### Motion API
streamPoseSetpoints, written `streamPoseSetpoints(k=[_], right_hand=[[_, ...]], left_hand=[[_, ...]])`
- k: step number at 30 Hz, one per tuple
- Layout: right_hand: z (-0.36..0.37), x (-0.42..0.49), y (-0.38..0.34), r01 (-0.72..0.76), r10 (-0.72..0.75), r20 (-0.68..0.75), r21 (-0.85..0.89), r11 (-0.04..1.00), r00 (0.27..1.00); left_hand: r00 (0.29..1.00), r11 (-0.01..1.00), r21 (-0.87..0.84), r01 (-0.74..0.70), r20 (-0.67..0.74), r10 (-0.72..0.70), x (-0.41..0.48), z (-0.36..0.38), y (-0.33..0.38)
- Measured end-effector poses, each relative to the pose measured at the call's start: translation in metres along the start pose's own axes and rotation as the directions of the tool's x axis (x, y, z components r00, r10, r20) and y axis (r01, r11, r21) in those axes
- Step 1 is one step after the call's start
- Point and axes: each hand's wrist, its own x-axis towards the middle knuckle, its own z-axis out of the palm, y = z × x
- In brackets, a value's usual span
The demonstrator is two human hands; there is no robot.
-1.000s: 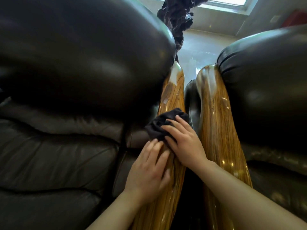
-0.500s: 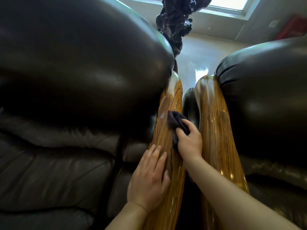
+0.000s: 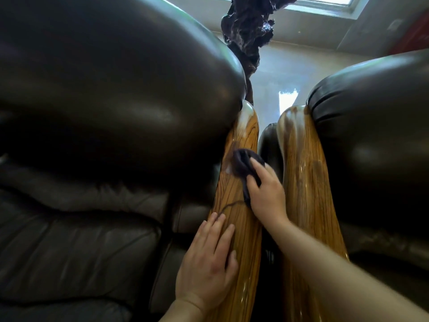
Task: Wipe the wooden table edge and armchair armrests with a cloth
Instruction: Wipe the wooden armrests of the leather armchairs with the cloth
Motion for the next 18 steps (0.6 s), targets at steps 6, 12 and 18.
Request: streamPoseSetpoints(k=[6, 12, 18], right_hand=[[-0.003, -0.01, -0.001, 0.062, -0.063, -0.044, -0.018, 0.998, 0.997], [0.01, 0.027, -0.021, 0.288, -0.28, 0.073, -0.148, 0.946, 0.957], [-0.011, 0.027, -0.004, 0.471, -0.443, 0.164, -0.375, 0.799, 0.881]], left_hand=[[0.999, 0.999, -0.006, -0.031, -0.043, 0.031, 0.0, 0.001, -0.002], [0.999, 1.0, -0.015, -0.022, -0.048, 0.021, 0.0, 0.0, -0.002], [0.997, 0.999, -0.032, -0.036, -0.069, 0.034, 0.001, 0.001, -0.002]])
